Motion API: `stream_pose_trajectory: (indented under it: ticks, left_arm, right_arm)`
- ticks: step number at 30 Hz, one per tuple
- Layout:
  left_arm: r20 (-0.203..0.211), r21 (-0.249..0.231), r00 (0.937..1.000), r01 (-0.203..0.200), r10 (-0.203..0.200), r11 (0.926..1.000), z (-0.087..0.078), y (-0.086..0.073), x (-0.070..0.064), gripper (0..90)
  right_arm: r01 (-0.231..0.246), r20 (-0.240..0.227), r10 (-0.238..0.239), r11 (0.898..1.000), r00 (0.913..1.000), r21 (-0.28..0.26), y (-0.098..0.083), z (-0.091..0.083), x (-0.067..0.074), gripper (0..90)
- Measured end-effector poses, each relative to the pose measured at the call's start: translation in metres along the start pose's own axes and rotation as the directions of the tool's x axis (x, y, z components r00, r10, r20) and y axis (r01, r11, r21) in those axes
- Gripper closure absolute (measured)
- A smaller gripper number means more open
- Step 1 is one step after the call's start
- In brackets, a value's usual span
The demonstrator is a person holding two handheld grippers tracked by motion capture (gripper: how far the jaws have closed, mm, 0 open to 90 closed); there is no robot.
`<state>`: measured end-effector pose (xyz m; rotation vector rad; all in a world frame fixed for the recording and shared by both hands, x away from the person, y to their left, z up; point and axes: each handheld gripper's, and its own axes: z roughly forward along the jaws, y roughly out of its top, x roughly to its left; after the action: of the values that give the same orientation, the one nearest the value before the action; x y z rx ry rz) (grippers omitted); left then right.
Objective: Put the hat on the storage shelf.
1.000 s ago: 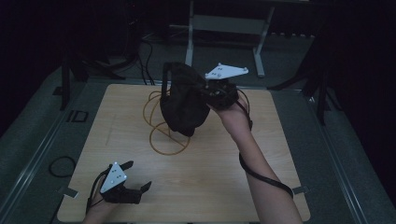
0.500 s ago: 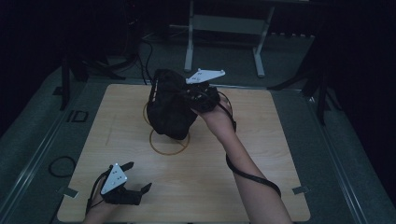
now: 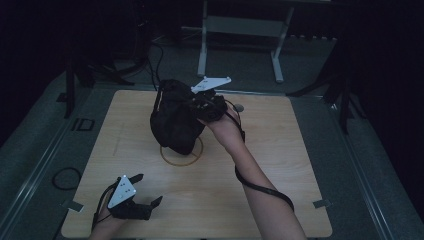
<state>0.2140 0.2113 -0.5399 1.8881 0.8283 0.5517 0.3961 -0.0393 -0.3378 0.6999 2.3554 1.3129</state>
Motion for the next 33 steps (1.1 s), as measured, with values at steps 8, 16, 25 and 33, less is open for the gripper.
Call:
stream_pose_trajectory:
  ticks: [8,16,25,33]
  left_arm:
    - [0.008,0.003,1.0000,-0.002,0.001,1.0000,0.001,0.000,-0.001,2.9]
    - [0.007,-0.006,1.0000,0.005,-0.005,1.0000,0.001,0.000,-0.001,2.9]
    - [-0.002,-0.012,0.9999,0.015,-0.015,0.9998,0.001,-0.001,0.000,2.9]
    - [-0.001,-0.011,0.9999,0.015,-0.015,0.9998,0.002,-0.001,0.000,2.9]
  right_arm:
    - [-0.015,-0.020,0.015,1.000,0.9997,0.017,-0.003,0.010,0.000,63.4]
    - [-0.011,-0.005,0.011,1.000,0.9999,0.011,0.000,0.005,0.000,43.5]
    - [-0.039,-0.013,0.039,0.999,0.9992,-0.014,-0.003,-0.007,-0.005,26.6]
    - [-0.028,-0.050,0.027,1.000,0.9984,-0.015,-0.017,-0.017,-0.010,13.0]
